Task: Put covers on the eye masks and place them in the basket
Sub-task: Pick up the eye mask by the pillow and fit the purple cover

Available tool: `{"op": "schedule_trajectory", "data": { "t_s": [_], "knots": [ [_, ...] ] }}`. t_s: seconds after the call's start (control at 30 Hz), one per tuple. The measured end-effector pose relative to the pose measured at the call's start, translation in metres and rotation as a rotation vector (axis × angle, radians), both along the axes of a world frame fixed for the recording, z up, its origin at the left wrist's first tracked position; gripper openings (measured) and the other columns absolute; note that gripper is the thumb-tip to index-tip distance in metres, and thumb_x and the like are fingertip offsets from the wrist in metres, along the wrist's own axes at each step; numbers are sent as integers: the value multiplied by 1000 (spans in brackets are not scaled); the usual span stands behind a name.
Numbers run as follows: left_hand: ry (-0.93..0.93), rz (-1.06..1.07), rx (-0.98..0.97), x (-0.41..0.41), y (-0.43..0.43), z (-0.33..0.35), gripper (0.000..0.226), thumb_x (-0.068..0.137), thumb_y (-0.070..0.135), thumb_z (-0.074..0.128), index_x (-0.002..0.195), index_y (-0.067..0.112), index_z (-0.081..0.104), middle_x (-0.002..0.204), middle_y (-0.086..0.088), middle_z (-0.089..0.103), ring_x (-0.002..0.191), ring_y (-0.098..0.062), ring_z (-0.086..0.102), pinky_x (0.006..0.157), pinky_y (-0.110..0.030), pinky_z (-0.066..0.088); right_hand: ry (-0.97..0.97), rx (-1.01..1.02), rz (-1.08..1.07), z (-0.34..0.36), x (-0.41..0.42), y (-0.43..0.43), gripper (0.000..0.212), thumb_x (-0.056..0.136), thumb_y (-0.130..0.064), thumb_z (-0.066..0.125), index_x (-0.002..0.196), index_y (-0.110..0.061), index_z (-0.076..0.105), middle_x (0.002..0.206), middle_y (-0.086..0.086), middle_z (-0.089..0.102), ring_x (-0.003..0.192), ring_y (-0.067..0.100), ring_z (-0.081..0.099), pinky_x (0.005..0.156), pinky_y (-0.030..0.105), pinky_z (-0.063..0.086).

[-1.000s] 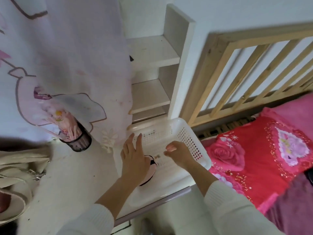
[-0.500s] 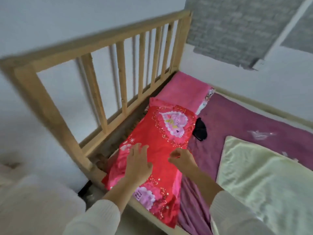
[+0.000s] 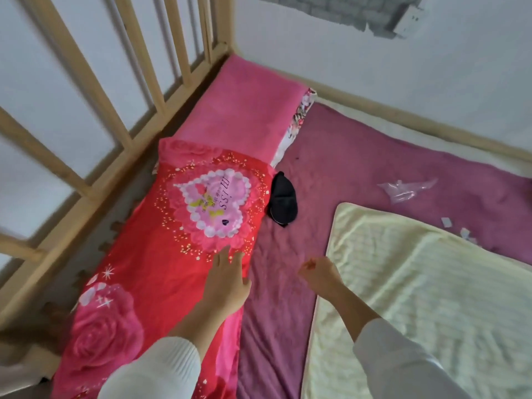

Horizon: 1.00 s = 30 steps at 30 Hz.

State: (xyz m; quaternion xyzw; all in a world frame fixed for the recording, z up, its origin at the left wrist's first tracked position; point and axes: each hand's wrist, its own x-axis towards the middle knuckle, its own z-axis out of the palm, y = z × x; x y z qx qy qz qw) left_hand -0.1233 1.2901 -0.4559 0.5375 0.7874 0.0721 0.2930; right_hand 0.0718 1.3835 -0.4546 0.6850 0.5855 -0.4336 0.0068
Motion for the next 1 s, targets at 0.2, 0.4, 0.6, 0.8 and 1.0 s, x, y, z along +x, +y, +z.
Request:
{"op": "schedule_trajectory", "data": {
  "t_s": [0.2,0.4,0.6,0.8,1.0],
  "knots": [
    [65,-115,-45,-30,94,-62,68,93,29,50,151,13,18,162,-17,7,149,-32,6,119,-42,16,-34,-65,-32,-50,-28,76,12,80,-14,51,72,-9,58,66,2,51,54,17,44,46,26,36],
    [195,-238,-2,-59,160,-131,75,94,35,45,154,20,4,163,-17,0,150,-32,-1,121,-44,7,-5,-71,-68,-119,-52,148,30,86,-24,53,115,-16,54,92,4,62,62,18,59,46,26,44],
    [326,-309,19,-66,166,-183,76,84,36,53,151,12,25,160,-23,8,149,-36,5,122,-49,5,25,-105,-384,-185,-74,182,45,81,-28,69,109,-5,40,108,15,57,87,30,58,63,32,43],
    [314,-329,4,-71,164,-197,81,84,44,51,152,13,22,161,-22,5,150,-33,1,121,-47,2,186,-17,-654,-190,-84,186,15,79,-14,68,90,-10,59,90,13,67,81,31,65,62,31,49],
    [-95,-27,-143,-64,189,-153,67,96,55,28,153,28,6,163,-6,-12,148,-22,-16,119,-44,-9,405,47,-524,-126,-69,173,32,85,-8,58,71,-34,69,84,9,73,84,26,70,81,48,58]
  ]
}}
